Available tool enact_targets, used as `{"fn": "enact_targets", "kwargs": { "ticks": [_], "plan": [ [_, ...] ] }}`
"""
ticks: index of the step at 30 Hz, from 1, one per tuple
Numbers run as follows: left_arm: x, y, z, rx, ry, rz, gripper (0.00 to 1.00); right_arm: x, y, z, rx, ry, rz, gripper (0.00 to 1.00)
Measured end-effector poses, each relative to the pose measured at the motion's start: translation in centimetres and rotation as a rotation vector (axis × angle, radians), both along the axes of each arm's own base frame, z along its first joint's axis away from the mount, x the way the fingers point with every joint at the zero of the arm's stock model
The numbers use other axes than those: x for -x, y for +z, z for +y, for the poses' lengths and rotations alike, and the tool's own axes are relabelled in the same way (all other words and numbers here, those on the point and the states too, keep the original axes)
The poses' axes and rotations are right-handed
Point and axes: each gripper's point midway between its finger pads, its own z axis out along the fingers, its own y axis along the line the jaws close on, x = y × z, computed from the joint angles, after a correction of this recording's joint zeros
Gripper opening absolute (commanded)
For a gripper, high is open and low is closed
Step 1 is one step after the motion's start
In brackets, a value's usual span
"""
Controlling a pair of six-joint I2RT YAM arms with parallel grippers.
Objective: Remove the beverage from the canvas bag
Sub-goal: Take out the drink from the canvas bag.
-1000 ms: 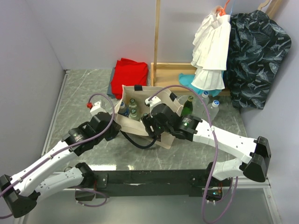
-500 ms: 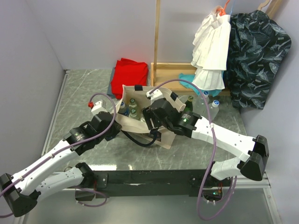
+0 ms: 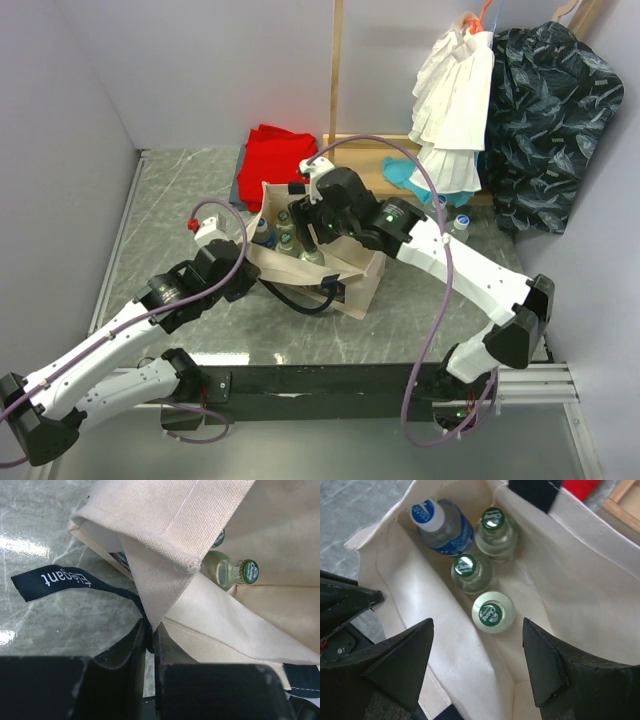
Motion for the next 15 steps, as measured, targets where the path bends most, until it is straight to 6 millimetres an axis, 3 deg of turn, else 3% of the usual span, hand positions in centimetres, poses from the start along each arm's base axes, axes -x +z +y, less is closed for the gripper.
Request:
{"fn": "enact_targets", "kwargs": {
  "ticks": [5, 15],
  "plan": [
    [0.1, 0.1, 0.1, 0.004, 0.0, -0.004, 0.13, 0.3, -1.3, 0.4, 0.045, 0.037, 0.056, 0.78],
    [0.1, 0.2, 0.1, 0.008, 0.0, -0.009, 0.14, 0.9, -5.6, -1.1, 0.123, 0.04, 0.163, 0.77]
  ]
}}
